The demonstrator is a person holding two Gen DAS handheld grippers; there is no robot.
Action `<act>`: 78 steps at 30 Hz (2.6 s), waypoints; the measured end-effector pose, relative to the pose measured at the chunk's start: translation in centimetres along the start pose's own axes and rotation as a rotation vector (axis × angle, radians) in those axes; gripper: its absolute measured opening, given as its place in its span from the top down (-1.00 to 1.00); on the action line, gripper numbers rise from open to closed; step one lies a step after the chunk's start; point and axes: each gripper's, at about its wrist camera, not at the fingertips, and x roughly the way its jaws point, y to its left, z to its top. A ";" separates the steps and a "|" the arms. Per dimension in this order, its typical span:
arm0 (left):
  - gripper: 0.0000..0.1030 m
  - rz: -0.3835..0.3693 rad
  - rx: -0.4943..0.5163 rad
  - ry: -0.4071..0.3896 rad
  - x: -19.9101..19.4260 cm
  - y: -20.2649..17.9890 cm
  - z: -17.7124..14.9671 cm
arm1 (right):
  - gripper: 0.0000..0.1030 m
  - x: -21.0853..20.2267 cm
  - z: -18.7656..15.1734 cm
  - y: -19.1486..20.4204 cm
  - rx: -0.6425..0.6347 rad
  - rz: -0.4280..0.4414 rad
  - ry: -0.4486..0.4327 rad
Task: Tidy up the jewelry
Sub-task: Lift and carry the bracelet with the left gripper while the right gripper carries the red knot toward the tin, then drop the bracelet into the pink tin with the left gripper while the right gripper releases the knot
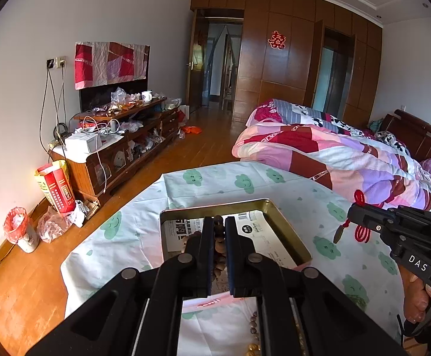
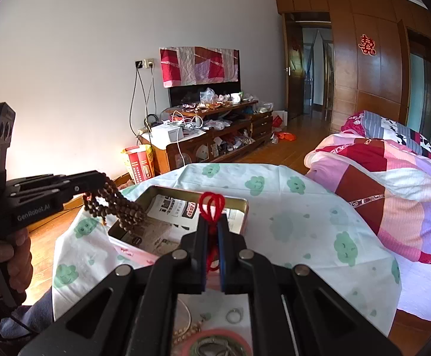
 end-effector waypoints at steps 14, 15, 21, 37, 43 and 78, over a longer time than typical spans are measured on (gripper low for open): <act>0.88 0.051 -0.007 0.034 3.1 0.7 0.7 | 0.85 4.2 1.1 0.4 0.001 0.028 0.043; 0.88 0.056 -0.002 0.035 3.4 0.7 0.8 | 0.85 4.5 1.2 0.4 0.001 0.030 0.048; 0.88 0.078 0.012 0.047 4.6 0.7 1.0 | 0.85 6.7 1.7 0.7 0.005 0.040 0.080; 0.88 0.126 0.043 0.123 8.7 1.1 0.4 | 0.84 11.0 1.5 1.0 -0.006 0.029 0.165; 0.88 0.137 0.039 0.143 9.6 1.6 0.0 | 0.84 12.3 1.1 1.0 -0.015 0.013 0.193; -0.27 0.243 0.043 0.169 9.6 2.1 -1.2 | -0.02 12.6 0.1 0.2 -0.040 -0.101 0.220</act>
